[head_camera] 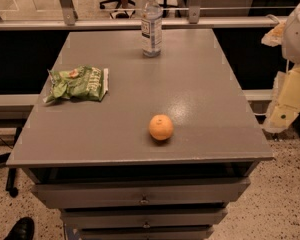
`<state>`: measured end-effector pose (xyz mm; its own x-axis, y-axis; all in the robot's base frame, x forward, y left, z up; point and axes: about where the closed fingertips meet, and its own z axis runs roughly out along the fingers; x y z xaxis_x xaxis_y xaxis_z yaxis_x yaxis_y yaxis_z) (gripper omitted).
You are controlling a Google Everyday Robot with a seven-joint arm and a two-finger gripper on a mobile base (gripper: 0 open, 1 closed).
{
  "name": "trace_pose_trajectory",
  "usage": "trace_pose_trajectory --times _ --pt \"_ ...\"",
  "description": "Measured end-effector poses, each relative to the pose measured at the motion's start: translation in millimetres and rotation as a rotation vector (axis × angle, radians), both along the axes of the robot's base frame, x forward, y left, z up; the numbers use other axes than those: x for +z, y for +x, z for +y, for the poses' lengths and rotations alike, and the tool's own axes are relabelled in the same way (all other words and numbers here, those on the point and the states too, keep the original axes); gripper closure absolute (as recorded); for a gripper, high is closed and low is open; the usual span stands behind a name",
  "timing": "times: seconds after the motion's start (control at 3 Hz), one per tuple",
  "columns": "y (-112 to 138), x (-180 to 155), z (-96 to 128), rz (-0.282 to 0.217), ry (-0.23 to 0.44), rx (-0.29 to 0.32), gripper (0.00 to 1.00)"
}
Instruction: Pick orange
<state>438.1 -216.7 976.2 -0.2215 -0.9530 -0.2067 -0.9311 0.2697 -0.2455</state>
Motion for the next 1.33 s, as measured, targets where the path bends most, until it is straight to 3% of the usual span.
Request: trace_pose_trajectory --times 0.67,1.0,1.33 --pt "1.8 -0.1 0.6 -0.009 0.037 -0.009 0.0" --pt "-0.9 -27.6 19.9 0.003 0.159 -0.019 0.0" --pt "0.3 -68.9 63.4 0.006 0.347 0.008 0.0"
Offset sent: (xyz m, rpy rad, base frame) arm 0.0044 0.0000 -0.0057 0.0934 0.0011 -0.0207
